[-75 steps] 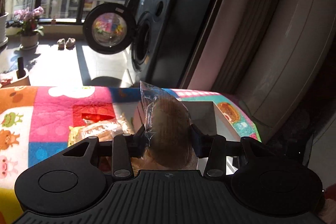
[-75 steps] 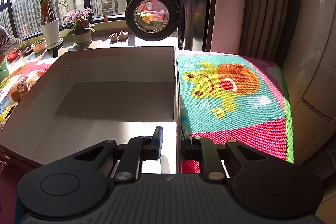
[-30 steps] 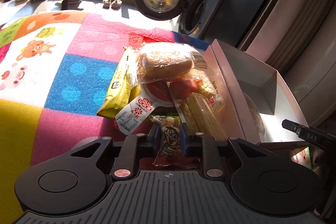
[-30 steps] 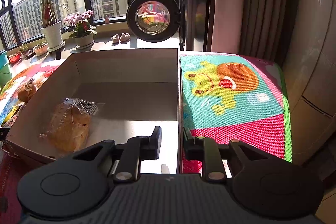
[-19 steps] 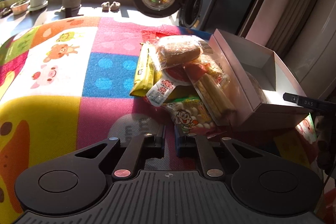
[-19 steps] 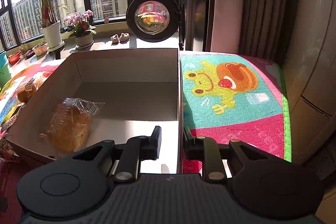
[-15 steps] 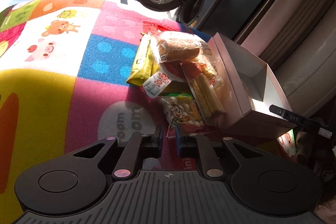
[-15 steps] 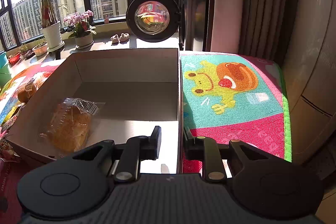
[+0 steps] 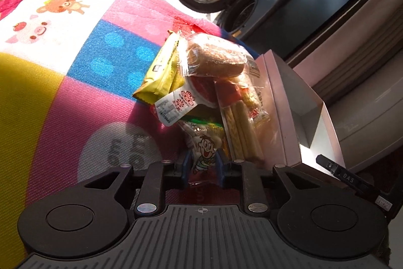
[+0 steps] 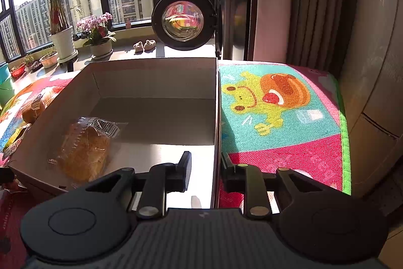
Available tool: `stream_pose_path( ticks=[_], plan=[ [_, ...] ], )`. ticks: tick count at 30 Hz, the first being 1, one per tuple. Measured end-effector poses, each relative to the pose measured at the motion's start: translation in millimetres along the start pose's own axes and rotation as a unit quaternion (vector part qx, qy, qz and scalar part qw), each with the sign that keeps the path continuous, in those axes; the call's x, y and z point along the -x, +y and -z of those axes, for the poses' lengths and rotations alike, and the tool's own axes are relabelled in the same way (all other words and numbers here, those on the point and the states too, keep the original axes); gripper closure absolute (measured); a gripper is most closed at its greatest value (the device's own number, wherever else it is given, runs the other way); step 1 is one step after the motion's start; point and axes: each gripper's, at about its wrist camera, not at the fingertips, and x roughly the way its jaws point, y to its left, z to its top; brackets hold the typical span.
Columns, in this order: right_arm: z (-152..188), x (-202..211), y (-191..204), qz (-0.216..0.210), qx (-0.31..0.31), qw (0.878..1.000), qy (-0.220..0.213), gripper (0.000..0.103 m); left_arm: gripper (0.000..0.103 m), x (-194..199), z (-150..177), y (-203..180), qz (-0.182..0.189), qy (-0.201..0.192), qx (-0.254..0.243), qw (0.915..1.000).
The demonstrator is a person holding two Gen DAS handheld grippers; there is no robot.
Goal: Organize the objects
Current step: 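Carry the snack packet into the box and open the left gripper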
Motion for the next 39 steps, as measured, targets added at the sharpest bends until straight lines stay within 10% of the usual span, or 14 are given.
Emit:
stream_pose_path(
  ticks=[17,24,32,39],
  plan=[
    [1,0,2,-0.002,0.000,1.000,0.001,0.078,0.087,35,12,-25,-0.031,-0.033,-0.157,0.9865],
    [-1,-2,7,0.002,0.010,1.000,0.004,0.076,0.087,90,9,-10,-0.029,-0.069,-0.129,0.9888],
    [-2,-2,4,0.002,0.010,1.000,0.006,0.076,0.087,109,-17,-33,0.023,-0.096,-0.126,0.9871],
    [-2,-2,4,-0.001,0.008,1.000,0.007,0.075,0.087,47,-20,-87,0.093,-0.051,-0.153,0.9824]
  ],
)
